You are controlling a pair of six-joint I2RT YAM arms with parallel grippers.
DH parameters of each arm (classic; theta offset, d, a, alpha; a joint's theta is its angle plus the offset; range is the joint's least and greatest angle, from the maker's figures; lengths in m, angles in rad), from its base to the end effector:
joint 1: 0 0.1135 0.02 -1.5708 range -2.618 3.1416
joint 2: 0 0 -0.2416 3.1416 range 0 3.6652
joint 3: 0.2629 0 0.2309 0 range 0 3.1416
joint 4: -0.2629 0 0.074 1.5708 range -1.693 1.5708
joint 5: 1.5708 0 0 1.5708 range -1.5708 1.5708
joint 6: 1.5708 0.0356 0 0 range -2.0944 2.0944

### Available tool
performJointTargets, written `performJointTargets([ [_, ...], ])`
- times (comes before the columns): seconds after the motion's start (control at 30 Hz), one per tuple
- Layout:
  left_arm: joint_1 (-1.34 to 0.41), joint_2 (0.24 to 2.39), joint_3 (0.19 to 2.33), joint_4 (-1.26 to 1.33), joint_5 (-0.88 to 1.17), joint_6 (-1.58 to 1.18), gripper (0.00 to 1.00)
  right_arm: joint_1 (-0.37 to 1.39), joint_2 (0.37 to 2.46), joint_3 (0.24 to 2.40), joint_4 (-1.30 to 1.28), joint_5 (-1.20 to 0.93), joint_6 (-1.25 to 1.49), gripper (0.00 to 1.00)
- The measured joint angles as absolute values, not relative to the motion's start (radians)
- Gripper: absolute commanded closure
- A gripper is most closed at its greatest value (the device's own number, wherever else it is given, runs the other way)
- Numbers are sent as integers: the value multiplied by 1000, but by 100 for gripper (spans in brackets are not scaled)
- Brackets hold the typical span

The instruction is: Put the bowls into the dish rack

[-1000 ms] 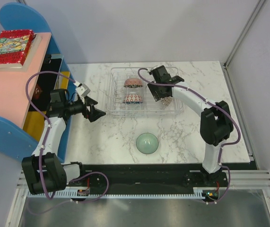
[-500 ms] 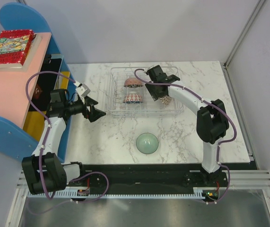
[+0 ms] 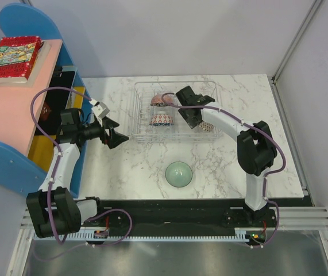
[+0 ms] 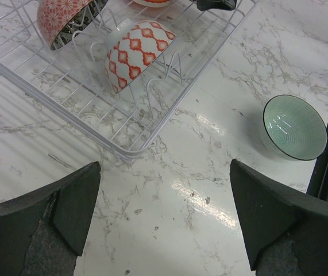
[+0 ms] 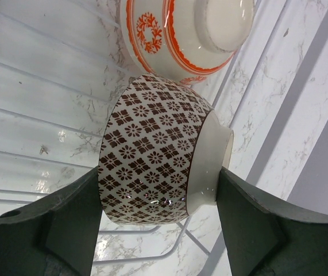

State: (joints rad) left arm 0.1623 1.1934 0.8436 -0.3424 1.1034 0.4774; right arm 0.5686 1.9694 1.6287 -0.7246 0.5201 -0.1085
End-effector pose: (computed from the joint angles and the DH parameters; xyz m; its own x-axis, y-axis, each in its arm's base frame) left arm 0.2324 0.0059 0.2606 -0.2812 0.1637 -0.9456 0.8271 0.5409 -0.1523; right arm 0.3422 0.1977 0.2264 -0.7043 -0.5615 -0.4343 -0.3427 0.8047 -0.4847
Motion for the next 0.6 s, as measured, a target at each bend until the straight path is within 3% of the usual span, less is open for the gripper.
performJointTargets([
  [0.23, 162, 1190, 844, -342, 1105, 479, 0, 589, 1989, 1610, -710, 548, -110, 100],
  [0.33, 162, 1190, 841, -342, 1105, 480, 0, 598, 2002, 1610, -696, 574, -111, 87],
  [0.47, 162, 1190, 836, -343, 1105, 482, 0, 613, 2020, 1610, -685, 611, -122, 52],
  [0.6, 162, 1190, 834, -342, 1105, 485, 0, 632, 2031, 1600, -678, 646, -137, 33],
])
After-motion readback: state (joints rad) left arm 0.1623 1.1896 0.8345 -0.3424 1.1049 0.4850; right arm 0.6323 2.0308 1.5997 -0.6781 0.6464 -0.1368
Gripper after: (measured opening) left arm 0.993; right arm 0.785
